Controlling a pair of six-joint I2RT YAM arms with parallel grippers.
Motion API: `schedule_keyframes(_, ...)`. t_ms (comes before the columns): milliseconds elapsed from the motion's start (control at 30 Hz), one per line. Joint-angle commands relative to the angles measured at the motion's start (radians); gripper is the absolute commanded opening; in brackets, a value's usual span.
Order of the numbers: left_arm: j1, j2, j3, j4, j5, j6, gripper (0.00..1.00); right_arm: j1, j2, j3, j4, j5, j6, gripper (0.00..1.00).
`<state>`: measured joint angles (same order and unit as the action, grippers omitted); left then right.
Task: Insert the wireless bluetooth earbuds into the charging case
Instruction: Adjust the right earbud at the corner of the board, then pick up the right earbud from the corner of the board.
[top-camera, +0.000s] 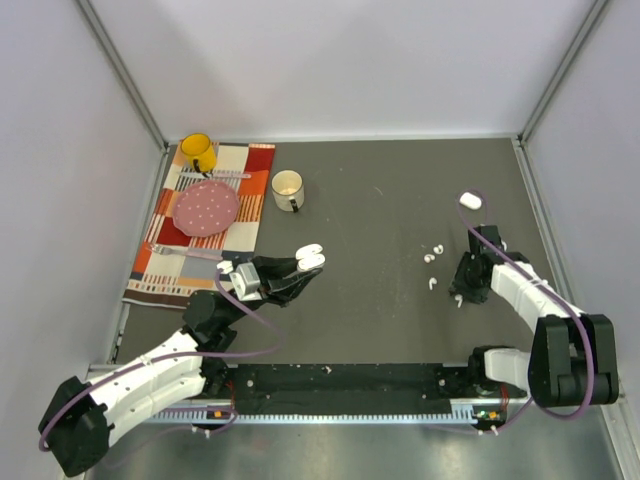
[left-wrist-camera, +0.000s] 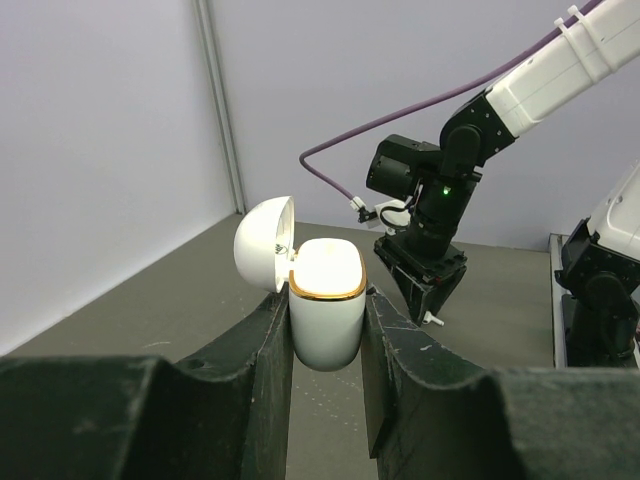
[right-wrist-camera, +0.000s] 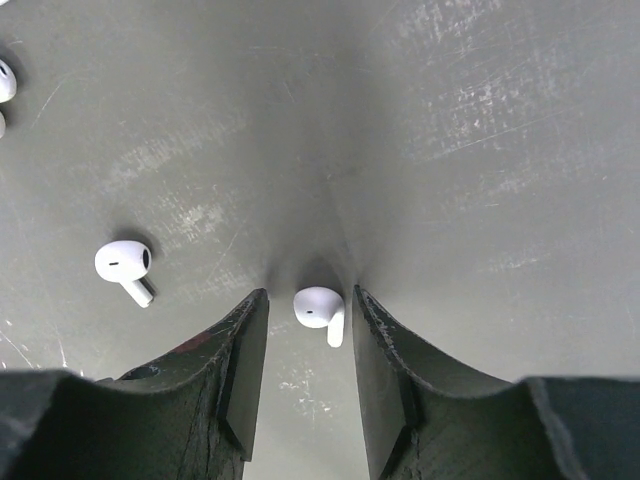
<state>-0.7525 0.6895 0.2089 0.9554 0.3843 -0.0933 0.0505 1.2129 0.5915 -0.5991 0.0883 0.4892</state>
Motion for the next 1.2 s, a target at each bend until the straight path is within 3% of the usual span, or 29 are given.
schedule_keyframes(0,-0.002,-0.01,0.009,0.02,-0.001,0.009,0.0,0.008,0.002,0.047,-0.004,0.024,-0.005,0.38)
schedule_keyframes(133,-0.002,-0.012,0.007,0.019,-0.005,0.01,0.0,0.009,0.007,0.048,-0.002,0.033,-0.001,0.37)
schedule_keyframes(333,-0.001,-0.013,0.009,0.017,-0.007,0.009,0.0,0.008,0.02,0.05,0.001,0.028,0.0,0.27)
schedule_keyframes(633,-0.001,-0.016,0.012,0.013,-0.002,0.006,0.0,0.009,0.02,0.039,0.002,0.045,0.029,0.25)
schedule_keyframes(1000,-0.002,-0.036,0.012,-0.01,-0.015,0.015,0.0,0.009,-0.027,-0.047,0.07,0.11,0.222,0.19)
schedule_keyframes(1133,-0.001,-0.039,0.011,-0.014,-0.018,0.017,0.0,0.009,-0.05,-0.041,0.078,0.129,0.238,0.24)
schedule_keyframes(1167,-0.002,-0.041,0.011,-0.014,-0.016,0.017,0.0,0.008,-0.056,-0.041,0.078,0.133,0.232,0.29)
